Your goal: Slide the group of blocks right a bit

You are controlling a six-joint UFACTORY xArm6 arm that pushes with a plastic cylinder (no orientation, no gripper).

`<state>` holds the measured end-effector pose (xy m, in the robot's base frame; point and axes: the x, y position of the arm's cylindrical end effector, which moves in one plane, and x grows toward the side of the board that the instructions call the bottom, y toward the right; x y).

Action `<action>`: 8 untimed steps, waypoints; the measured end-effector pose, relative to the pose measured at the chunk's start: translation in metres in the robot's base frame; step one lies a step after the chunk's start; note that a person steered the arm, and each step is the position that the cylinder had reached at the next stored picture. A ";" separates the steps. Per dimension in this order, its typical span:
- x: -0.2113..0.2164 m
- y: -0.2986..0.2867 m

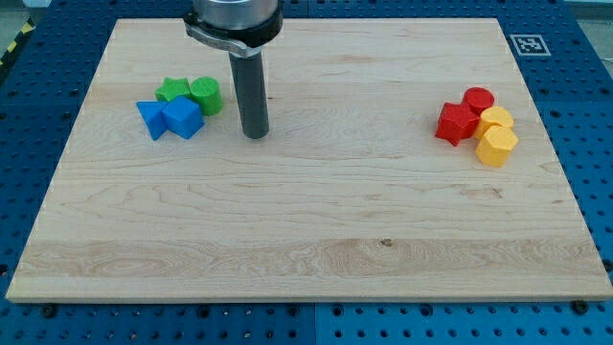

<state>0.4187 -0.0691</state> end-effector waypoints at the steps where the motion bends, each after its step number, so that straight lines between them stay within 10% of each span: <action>1: 0.023 -0.011; 4: 0.021 -0.202; 8: -0.019 -0.124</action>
<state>0.3997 -0.1930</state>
